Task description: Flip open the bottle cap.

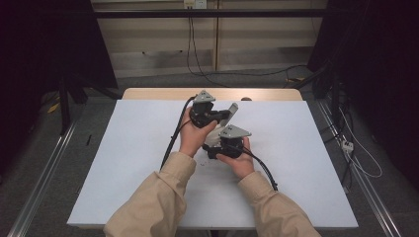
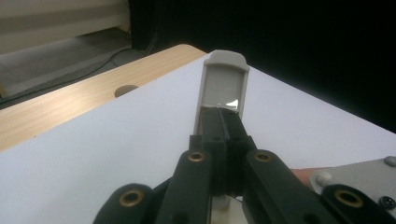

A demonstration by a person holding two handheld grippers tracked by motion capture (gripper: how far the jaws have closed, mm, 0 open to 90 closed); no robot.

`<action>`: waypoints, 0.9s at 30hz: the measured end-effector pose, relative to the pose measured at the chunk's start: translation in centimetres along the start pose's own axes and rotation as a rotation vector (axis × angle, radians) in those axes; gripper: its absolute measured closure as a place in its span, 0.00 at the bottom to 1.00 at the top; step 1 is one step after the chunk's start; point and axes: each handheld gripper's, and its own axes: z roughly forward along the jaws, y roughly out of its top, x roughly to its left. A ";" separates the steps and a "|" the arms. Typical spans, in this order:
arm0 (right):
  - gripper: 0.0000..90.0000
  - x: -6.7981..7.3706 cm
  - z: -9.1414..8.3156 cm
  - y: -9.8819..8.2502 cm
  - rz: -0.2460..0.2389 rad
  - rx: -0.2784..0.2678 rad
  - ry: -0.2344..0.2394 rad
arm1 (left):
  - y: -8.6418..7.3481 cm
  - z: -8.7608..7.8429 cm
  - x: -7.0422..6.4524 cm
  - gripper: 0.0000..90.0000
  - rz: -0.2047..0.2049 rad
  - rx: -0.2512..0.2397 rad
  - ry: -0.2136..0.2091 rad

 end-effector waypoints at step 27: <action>0.21 -0.2 -0.1 0.0 0.007 0.002 0.010 | -0.6 1.6 0.4 1.00 -0.005 0.048 -0.037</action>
